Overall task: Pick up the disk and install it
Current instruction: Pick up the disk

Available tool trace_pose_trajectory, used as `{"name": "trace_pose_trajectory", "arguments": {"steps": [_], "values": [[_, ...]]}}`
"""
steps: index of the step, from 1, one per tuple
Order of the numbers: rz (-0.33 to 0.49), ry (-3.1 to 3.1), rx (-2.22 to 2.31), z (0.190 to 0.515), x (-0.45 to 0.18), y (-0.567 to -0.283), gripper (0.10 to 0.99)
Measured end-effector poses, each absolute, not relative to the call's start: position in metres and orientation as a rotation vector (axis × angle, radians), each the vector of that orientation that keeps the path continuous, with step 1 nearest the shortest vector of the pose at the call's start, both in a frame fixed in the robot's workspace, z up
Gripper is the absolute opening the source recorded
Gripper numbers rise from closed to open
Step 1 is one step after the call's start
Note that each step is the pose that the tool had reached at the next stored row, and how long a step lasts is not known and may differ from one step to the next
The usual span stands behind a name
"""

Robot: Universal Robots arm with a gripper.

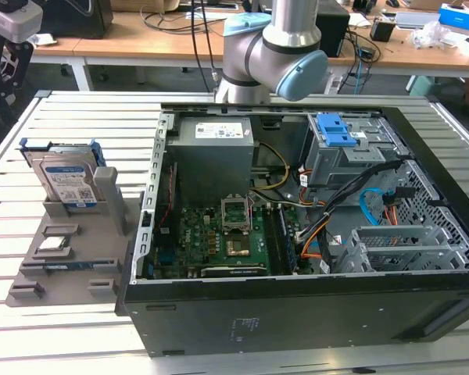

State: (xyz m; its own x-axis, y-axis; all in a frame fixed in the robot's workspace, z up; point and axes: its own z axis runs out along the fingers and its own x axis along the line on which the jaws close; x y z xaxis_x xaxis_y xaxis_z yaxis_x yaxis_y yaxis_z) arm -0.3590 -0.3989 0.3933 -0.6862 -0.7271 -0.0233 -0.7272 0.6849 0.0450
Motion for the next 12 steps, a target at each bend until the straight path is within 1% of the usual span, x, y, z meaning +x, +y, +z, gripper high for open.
{"name": "trace_pose_trajectory", "arguments": {"steps": [12], "values": [[0.08,2.735,-1.548,0.3933,-0.359,-0.3988,0.106]]}}
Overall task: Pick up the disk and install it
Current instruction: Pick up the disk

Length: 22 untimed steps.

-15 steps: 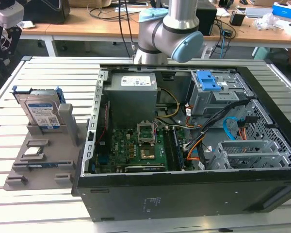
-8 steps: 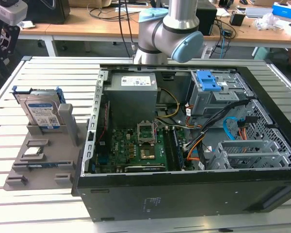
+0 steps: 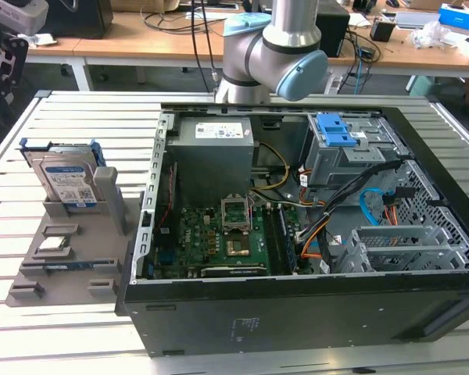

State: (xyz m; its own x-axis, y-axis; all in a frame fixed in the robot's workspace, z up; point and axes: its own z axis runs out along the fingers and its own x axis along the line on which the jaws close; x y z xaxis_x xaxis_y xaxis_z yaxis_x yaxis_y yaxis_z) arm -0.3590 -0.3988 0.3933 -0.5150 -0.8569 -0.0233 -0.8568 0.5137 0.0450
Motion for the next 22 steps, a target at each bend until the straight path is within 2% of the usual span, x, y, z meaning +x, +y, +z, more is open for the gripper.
{"name": "trace_pose_trajectory", "arguments": {"steps": [22], "values": [[-0.078,-2.435,1.968,0.3933,-0.359,-0.3988,0.106]]}}
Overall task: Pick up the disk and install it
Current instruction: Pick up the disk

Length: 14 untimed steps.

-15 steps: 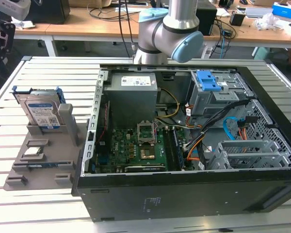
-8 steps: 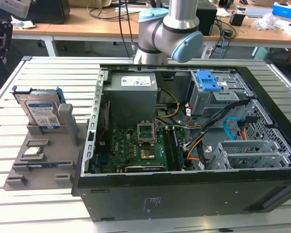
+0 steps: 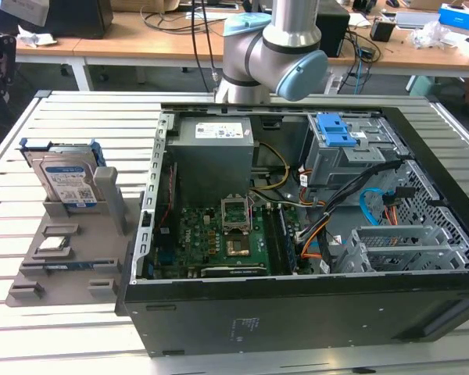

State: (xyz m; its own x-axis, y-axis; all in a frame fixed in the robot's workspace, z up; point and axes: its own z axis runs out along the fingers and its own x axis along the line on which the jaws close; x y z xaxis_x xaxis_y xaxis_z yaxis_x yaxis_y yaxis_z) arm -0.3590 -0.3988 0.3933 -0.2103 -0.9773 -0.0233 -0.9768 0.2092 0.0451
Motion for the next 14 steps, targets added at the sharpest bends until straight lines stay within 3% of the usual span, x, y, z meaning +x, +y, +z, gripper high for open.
{"name": "trace_pose_trajectory", "arguments": {"steps": [14], "values": [[-0.075,-2.193,2.226,0.3932,-0.359,-0.3989,0.106]]}}
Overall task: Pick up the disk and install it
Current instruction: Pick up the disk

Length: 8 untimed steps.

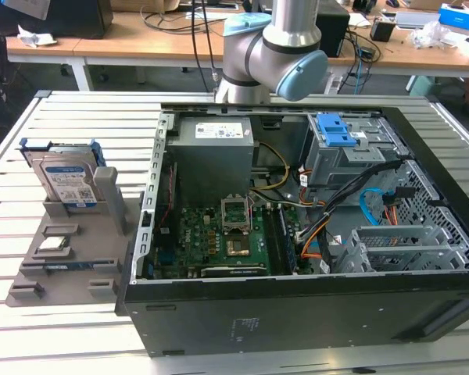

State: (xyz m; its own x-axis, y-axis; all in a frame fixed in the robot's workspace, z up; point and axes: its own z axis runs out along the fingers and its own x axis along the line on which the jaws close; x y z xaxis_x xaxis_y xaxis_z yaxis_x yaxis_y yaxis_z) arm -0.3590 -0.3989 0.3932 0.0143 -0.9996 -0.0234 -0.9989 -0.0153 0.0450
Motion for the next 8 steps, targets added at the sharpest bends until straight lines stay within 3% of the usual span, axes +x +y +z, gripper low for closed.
{"name": "trace_pose_trajectory", "arguments": {"steps": [8], "values": [[-0.075,-2.18,2.238,0.3933,-0.359,-0.3989,0.106]]}}
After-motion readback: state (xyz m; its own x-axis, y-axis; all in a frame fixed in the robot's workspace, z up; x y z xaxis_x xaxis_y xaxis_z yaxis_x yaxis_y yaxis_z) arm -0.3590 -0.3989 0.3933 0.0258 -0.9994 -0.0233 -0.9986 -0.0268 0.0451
